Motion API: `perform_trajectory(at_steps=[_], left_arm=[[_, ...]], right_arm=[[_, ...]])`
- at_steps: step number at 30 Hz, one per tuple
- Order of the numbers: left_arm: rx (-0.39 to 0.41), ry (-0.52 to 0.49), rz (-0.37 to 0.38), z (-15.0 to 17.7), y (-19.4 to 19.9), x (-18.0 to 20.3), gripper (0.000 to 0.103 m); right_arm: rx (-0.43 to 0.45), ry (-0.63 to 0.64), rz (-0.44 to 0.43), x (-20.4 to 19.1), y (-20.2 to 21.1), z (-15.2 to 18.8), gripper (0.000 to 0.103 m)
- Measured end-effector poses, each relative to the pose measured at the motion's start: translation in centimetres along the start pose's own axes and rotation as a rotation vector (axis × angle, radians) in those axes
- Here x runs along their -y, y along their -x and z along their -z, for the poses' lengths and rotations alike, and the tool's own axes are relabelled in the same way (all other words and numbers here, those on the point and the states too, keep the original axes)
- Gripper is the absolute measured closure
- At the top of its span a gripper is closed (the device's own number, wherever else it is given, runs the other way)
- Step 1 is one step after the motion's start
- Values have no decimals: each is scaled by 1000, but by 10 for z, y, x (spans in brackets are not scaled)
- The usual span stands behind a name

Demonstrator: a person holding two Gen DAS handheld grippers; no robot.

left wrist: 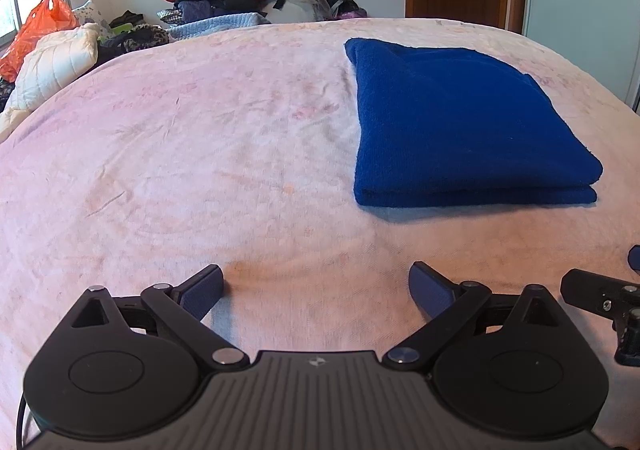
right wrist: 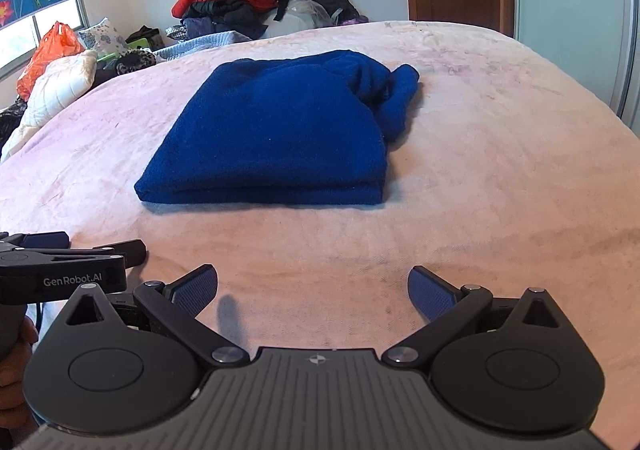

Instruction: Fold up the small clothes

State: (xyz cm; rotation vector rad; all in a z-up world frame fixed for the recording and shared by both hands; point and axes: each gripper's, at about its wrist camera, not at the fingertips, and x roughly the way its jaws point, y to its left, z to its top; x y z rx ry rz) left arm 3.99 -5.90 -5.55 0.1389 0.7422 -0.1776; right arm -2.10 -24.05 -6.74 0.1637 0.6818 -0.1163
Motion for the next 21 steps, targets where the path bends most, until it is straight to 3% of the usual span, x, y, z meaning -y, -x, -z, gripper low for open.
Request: perform_trajectory(at_steps=[8, 21], left_arm=[[3, 10, 7, 2, 0, -2, 2], [64, 34, 24, 13, 0, -5, 0]], right_arm=[[27, 68, 57, -11, -5, 7, 0], [33, 99, 78, -19, -8, 12, 0]])
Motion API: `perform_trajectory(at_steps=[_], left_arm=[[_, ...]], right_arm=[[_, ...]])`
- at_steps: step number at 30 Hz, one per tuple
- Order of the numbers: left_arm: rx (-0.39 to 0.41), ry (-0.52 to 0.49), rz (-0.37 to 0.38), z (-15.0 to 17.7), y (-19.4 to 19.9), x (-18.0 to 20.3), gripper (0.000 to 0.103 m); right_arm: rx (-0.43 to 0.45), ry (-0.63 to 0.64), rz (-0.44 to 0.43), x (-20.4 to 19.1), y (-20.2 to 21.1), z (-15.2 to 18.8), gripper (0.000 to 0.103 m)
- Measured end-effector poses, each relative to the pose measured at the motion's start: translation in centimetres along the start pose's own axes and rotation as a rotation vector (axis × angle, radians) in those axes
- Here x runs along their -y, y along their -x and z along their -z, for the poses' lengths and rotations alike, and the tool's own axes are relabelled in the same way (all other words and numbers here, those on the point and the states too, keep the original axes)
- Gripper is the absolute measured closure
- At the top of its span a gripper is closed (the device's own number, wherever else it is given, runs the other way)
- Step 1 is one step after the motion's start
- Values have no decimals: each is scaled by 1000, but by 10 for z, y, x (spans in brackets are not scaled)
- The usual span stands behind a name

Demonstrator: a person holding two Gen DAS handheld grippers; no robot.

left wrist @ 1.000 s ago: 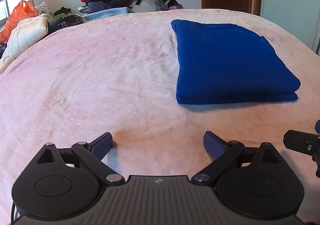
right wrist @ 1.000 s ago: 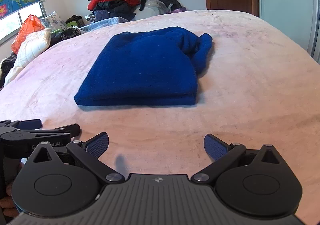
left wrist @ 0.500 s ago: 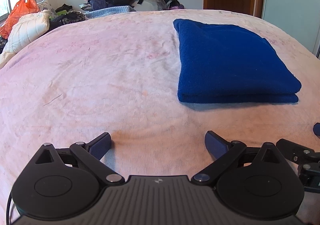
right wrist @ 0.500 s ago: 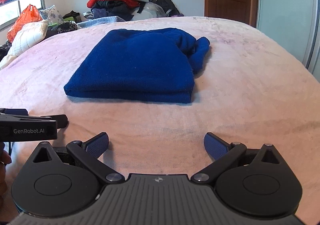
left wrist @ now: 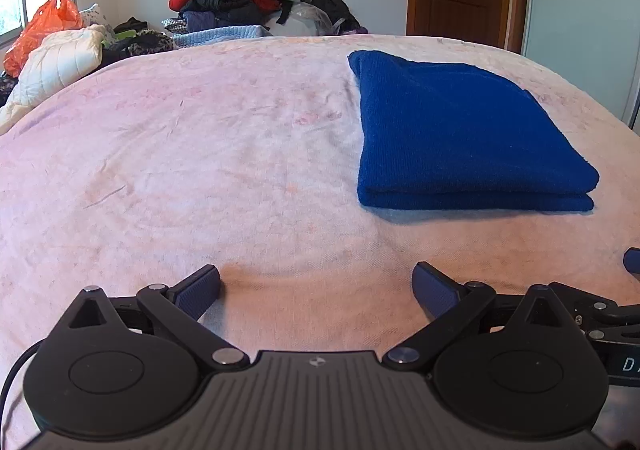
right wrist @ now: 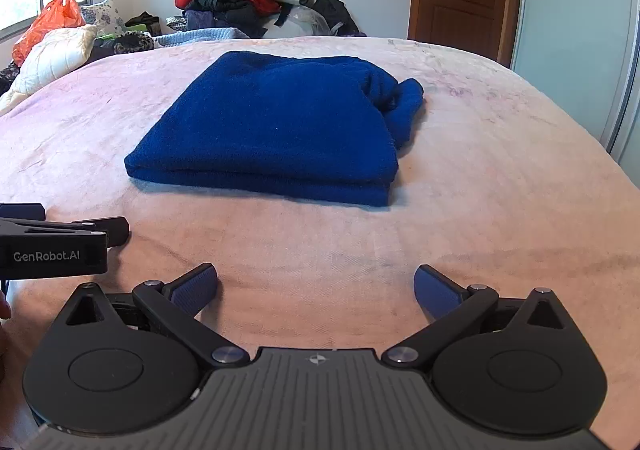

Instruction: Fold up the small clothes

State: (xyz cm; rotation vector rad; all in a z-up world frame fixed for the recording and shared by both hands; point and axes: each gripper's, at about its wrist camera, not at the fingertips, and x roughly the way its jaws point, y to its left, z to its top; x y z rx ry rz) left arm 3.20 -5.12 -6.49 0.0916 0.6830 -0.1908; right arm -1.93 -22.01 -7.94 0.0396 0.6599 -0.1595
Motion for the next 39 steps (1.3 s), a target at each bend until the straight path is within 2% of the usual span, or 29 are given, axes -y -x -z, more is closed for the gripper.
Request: perform_trajectory(at_steps=[8, 16, 23, 39], left_arm=[[8, -14, -13, 1, 3, 2, 0], [-34, -5, 7, -2, 8, -3, 0], [-57, 3, -1, -6, 13, -4, 0], [-31, -24, -15, -10, 24, -2, 0]], right_arm=[[0, 4, 4, -2, 0, 0, 0], [12, -80, -15, 8, 11, -2, 0], [25, -66, -11, 4, 25, -8, 0], [45, -72, -16, 5, 35, -14, 0]])
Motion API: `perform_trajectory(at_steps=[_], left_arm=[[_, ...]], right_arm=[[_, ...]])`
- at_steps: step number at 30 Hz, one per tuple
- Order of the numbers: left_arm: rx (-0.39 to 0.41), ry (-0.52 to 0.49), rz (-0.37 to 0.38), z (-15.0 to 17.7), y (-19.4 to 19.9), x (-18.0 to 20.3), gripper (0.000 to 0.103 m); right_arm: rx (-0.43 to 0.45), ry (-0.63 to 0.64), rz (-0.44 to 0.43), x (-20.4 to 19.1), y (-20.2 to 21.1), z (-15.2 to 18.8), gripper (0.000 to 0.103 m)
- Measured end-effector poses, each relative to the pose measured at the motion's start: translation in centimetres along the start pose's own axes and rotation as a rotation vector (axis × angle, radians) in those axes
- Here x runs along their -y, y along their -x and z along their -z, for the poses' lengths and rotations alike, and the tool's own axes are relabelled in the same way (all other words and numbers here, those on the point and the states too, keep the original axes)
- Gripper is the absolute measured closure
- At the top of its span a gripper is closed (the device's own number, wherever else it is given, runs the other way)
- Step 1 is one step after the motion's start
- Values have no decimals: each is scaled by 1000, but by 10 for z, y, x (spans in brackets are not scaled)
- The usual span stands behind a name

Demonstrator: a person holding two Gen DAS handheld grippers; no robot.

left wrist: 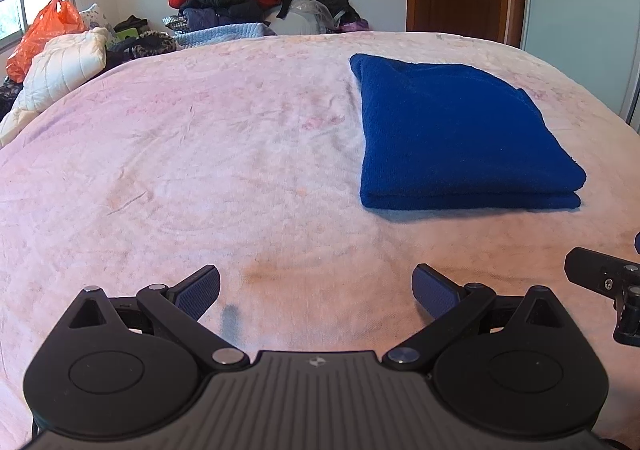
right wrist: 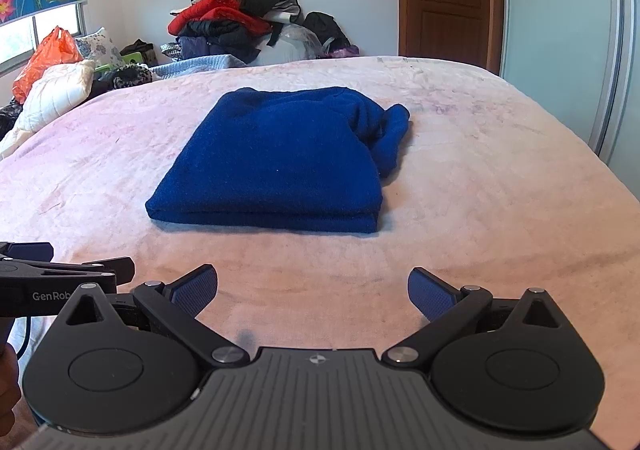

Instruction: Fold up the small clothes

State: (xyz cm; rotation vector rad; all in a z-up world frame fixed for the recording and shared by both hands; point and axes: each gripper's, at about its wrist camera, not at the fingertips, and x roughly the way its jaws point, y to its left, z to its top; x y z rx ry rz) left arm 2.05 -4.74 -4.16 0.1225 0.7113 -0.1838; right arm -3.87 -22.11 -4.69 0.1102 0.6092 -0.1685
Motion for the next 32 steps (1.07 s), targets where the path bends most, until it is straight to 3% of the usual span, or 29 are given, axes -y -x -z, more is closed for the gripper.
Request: perform_trajectory(at_steps=[22, 32], left_arm=[[3, -5, -4, 0, 3, -1, 0], [41, -22, -9, -1, 8, -1, 0]], right_arm=[[-4, -4, -5, -2, 1, 3, 0], [-3, -19, -13, 2, 0, 3, 0]])
